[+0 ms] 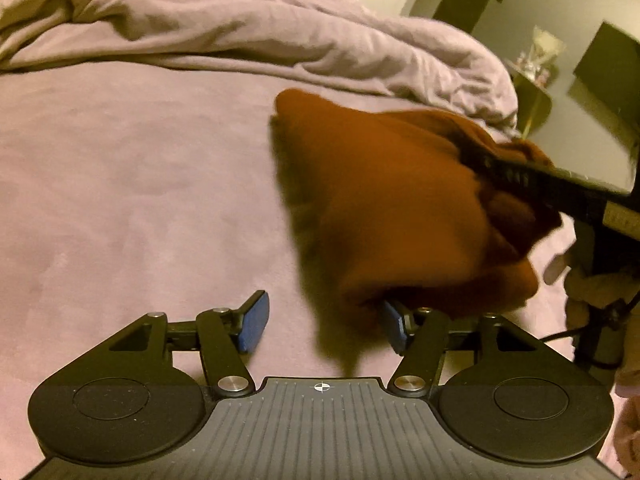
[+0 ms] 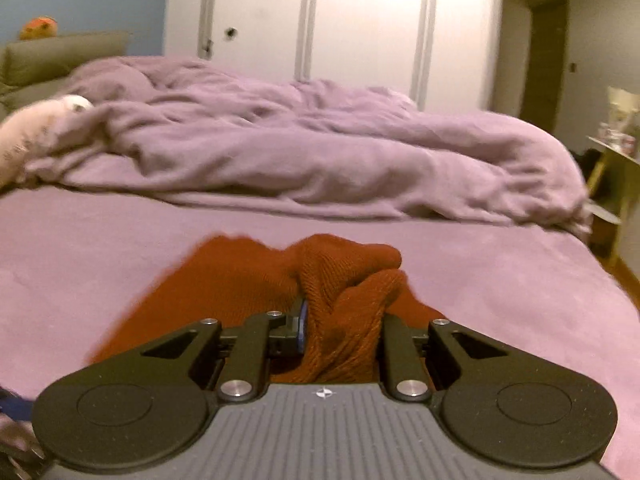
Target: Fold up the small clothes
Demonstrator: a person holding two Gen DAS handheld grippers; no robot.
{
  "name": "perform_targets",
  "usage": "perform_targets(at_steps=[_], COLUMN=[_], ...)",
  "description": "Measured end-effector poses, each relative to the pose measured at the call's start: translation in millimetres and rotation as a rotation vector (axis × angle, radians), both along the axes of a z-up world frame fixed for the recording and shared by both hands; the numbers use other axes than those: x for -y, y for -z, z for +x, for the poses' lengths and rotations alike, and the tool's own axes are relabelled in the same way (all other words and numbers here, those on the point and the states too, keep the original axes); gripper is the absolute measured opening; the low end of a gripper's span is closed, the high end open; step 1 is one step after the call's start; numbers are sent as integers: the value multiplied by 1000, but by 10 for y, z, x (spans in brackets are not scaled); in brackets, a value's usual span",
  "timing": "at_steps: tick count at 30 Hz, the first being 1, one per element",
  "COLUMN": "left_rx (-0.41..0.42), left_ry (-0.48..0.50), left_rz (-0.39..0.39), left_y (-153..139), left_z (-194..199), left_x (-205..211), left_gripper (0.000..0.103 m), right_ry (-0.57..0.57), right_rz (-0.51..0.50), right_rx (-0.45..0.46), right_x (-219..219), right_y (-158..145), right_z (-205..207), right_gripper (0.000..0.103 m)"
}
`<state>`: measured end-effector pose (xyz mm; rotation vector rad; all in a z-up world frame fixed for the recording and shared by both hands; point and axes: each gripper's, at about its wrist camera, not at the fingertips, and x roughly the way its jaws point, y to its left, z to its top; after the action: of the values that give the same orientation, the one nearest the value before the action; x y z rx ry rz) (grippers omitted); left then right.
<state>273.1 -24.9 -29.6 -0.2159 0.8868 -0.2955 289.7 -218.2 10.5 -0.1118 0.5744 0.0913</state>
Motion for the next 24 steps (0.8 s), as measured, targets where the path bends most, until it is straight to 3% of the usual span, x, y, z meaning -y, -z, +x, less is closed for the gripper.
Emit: perform_targets(at_steps=[2,4,6,8,13,16,19,21,24], left_rx=[-24,-56,-63,-55,-74,-71,-75,-78,-79], left_ry=[21,19,15,13,-18,-12,-1,-3,-7], left_rz=[-24,-39,-23,-21,-53,-30,-7,-4,-10], left_y=[38,77,92,71,79,77,73,62,47], left_z=[24,52,49,28,11,-1,15,29,44], left_x=[49,88,90,59,12,119,233,268,296], left_gripper=[67,66,65,65,66,66,66,67,67], right_ry=[61,91,102,144,154,139,151,139,115], right_rz=[-30,35,151,238,379,483,508,534,483], right_rx=[-40,-156,-141,-130,-91,-171,-198,-193,-174], right_x=[194,437,649,815,991,1029,996,977,879], right_y=[192,434,440,303,156,285,383,371,333], right_z=[13,98,22,-113,-665,-819,-762,-661,-585], right_gripper=[16,19,27,46,50,50,49,44,27])
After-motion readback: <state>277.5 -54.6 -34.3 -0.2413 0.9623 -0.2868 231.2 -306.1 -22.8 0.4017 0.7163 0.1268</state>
